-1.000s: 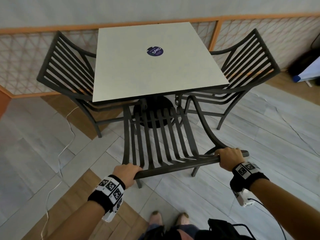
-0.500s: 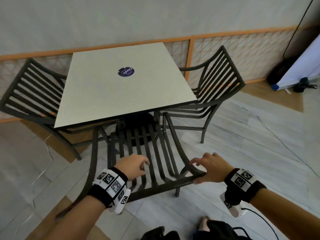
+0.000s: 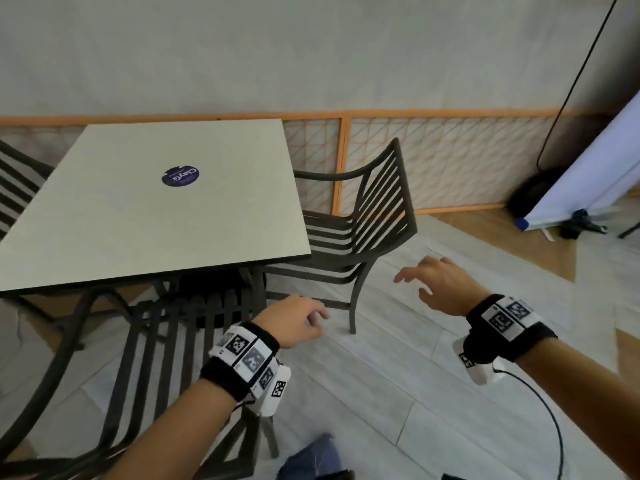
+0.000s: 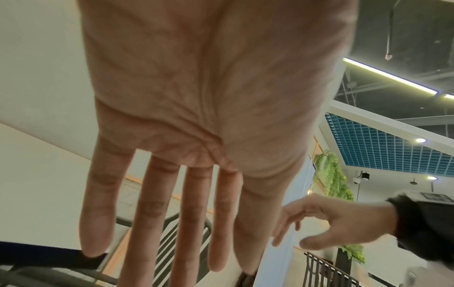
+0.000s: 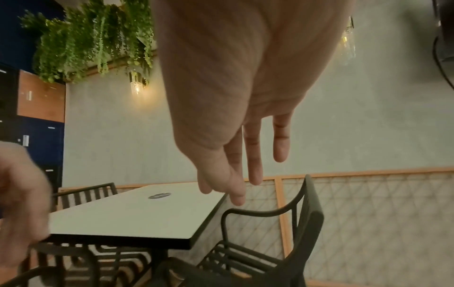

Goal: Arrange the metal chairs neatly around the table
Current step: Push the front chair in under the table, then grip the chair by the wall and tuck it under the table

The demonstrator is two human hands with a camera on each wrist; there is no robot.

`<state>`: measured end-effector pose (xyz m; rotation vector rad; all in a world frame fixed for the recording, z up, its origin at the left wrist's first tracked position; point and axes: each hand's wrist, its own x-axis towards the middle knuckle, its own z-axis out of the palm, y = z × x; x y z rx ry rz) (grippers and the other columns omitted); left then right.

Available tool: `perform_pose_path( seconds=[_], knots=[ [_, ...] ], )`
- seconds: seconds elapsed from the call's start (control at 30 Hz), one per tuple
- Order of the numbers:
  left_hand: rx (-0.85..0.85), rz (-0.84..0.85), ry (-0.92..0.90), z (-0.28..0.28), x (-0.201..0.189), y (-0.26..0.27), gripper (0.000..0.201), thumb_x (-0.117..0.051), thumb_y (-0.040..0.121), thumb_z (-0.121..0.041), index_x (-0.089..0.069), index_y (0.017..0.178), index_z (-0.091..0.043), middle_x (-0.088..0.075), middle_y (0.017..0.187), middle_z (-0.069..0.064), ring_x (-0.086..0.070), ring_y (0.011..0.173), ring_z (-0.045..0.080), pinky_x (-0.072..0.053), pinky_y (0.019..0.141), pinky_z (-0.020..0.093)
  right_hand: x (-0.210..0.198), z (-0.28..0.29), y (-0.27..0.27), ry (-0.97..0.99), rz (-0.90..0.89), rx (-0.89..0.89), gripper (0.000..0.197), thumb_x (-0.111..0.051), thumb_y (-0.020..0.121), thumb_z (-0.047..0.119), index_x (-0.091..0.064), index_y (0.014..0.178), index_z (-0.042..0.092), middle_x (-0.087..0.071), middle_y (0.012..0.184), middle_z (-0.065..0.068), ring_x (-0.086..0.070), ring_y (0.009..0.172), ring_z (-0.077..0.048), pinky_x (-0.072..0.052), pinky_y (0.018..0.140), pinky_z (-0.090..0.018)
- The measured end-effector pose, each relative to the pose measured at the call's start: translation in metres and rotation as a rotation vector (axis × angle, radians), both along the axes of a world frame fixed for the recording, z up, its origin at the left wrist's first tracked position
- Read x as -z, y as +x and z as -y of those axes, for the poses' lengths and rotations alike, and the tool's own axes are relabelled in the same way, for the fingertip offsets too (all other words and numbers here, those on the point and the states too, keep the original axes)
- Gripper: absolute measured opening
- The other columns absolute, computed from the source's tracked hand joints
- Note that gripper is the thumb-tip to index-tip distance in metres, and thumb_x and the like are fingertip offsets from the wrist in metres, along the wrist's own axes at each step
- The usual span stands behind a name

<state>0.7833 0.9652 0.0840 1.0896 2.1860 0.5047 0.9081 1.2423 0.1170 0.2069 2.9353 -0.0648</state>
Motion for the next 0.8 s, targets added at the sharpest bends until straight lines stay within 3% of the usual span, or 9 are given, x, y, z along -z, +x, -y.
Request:
perform_pose_path(
  seconds=[0.23, 0.4, 0.53, 0.7, 0.8],
  knots=[
    [0.090, 0.011, -0.038, -0.147, 0.007, -0.037, 0.031, -0.052, 0.094, -0.026, -0.060, 0.124, -0.022, -0.066, 0.116, 0.004, -0.061, 0.102, 0.016, -0.049, 0.096, 0.035, -0.016, -0.147, -0.082, 0.077, -0.005, -0.062, 0.059, -0.049, 0.077, -0.005, -0.058, 0.119, 0.034, -0.066, 0.116, 0.008, -0.052, 0.114, -0.017, -0.041, 0.096, -0.040],
    [-0.001, 0.043, -0.019, -0.241, 0.013, -0.081, 0.032, -0.045, 0.097, -0.019, -0.057, 0.127, -0.023, -0.061, 0.126, 0.004, -0.061, 0.104, 0.017, -0.050, 0.092, 0.032, -0.021, -0.236, -0.147, 0.082, 0.063, -0.107, 0.056, -0.048, 0.081, -0.003, -0.056, 0.122, 0.034, -0.064, 0.121, 0.008, -0.050, 0.118, -0.017, -0.039, 0.100, -0.040],
    [-0.088, 0.064, 0.025, -0.304, 0.014, -0.106, 0.038, -0.044, 0.097, -0.016, -0.048, 0.135, -0.020, -0.061, 0.128, 0.009, -0.060, 0.110, 0.021, -0.050, 0.098, 0.038, -0.019, -0.294, -0.203, 0.093, 0.070, -0.164, 0.055, -0.047, 0.082, -0.003, -0.055, 0.123, 0.034, -0.063, 0.123, 0.007, -0.051, 0.117, -0.017, -0.038, 0.097, -0.037],
    [-0.078, 0.101, -0.066, -0.376, 0.035, -0.140, 0.052, -0.045, 0.097, -0.017, -0.028, 0.145, -0.015, -0.044, 0.145, 0.013, -0.044, 0.132, 0.030, -0.037, 0.111, 0.044, 0.012, -0.357, -0.284, 0.105, 0.081, -0.274, 0.060, -0.047, 0.082, -0.004, -0.052, 0.126, 0.037, -0.062, 0.124, -0.001, -0.054, 0.115, -0.021, -0.041, 0.098, -0.039],
    [-0.069, 0.025, -0.207, -0.417, 0.059, -0.150, 0.068, -0.045, 0.097, -0.025, -0.007, 0.151, -0.011, -0.022, 0.157, 0.017, -0.027, 0.143, 0.031, -0.020, 0.120, 0.043, 0.040, -0.390, -0.336, 0.134, 0.063, -0.380, 0.062, -0.050, 0.082, -0.005, -0.051, 0.127, 0.038, -0.062, 0.123, -0.008, -0.057, 0.110, -0.025, -0.042, 0.091, -0.037]
  ],
)
